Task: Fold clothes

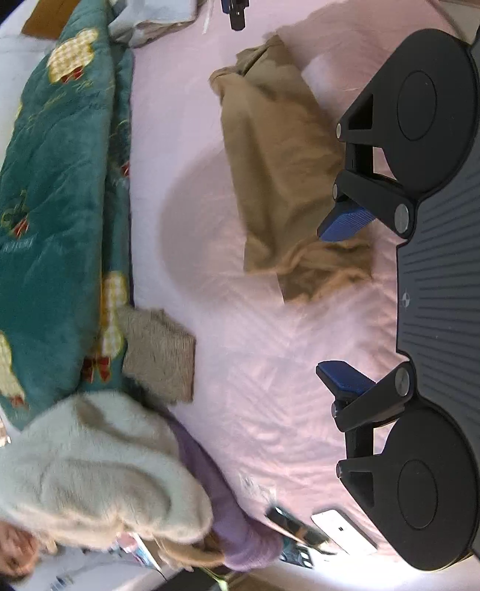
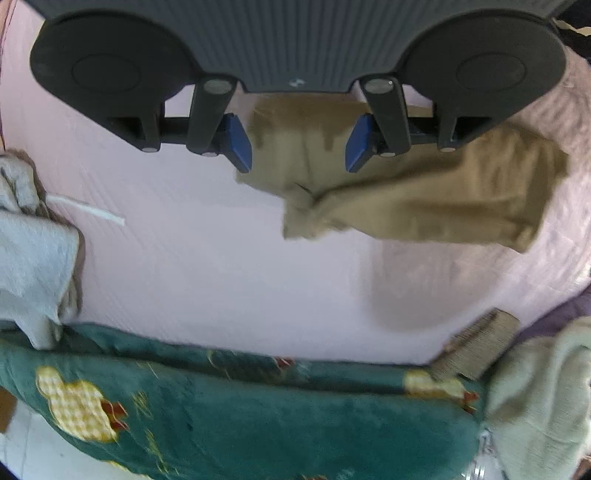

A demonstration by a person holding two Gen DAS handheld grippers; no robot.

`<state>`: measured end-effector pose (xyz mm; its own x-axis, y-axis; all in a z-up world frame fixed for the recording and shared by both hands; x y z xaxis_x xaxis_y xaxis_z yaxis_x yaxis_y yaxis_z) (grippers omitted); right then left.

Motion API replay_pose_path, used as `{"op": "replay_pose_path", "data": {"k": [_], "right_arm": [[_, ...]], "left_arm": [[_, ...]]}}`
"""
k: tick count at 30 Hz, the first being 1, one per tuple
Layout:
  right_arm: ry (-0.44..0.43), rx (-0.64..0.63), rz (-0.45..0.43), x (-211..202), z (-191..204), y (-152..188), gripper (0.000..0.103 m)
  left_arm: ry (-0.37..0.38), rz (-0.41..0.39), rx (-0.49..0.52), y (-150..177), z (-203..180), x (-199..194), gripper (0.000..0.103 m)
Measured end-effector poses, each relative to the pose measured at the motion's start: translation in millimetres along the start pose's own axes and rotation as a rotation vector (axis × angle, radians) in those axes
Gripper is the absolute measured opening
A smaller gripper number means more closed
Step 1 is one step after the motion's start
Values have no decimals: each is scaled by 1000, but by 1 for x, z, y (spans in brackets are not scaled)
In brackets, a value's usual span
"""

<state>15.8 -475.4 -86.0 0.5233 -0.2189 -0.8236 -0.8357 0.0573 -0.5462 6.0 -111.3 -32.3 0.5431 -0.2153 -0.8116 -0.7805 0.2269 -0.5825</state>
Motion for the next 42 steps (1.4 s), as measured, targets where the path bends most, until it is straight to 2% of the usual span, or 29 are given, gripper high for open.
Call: {"op": "replay_pose_path", "data": {"k": [6, 9, 12, 17, 22, 28, 29, 31, 33, 35, 42], "right_arm": [[6, 39, 64, 43, -7, 20, 57], [14, 48, 102, 65, -13, 26, 59], [-6, 87, 135, 83, -19, 29, 60], [-8, 109, 137, 95, -22, 33, 69], [-44, 102, 154, 110, -19, 32, 70], [-100, 58, 157, 124, -14, 32, 70], [-111, 57, 157, 124, -15, 32, 69], [-136, 57, 159, 124, -19, 31, 57], [-164, 57, 172, 125, -22, 30, 22], [-204, 67, 193, 126, -22, 28, 7], [-193, 54, 152, 103, -21, 17, 5]], "left_arm": [[81, -1, 49, -12, -52, 95, 73], [106, 11, 39, -13, -66, 121, 73], [114, 30, 78, -14, -79, 139, 73], [118, 49, 71, -21, -95, 151, 73], [119, 60, 96, -20, -108, 149, 73], [103, 78, 77, -21, -107, 158, 73], [104, 78, 77, -22, -108, 158, 73], [105, 79, 80, -23, -109, 159, 73], [102, 82, 83, -24, -110, 159, 73], [98, 83, 83, -25, -109, 158, 73], [70, 66, 83, -34, -102, 140, 73]]}}
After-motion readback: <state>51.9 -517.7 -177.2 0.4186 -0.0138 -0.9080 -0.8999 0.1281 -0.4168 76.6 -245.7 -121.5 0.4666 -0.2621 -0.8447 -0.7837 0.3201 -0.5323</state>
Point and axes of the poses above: each gripper's, at about its wrist camera, not at the fingertips, and x roughly the way its jaws point, z to its left, y to its underside, the point moved 5 cm from there along x, roughly the way its jaws point, and after that the axes turned 13 degrees about y, right-handed, at the moved point
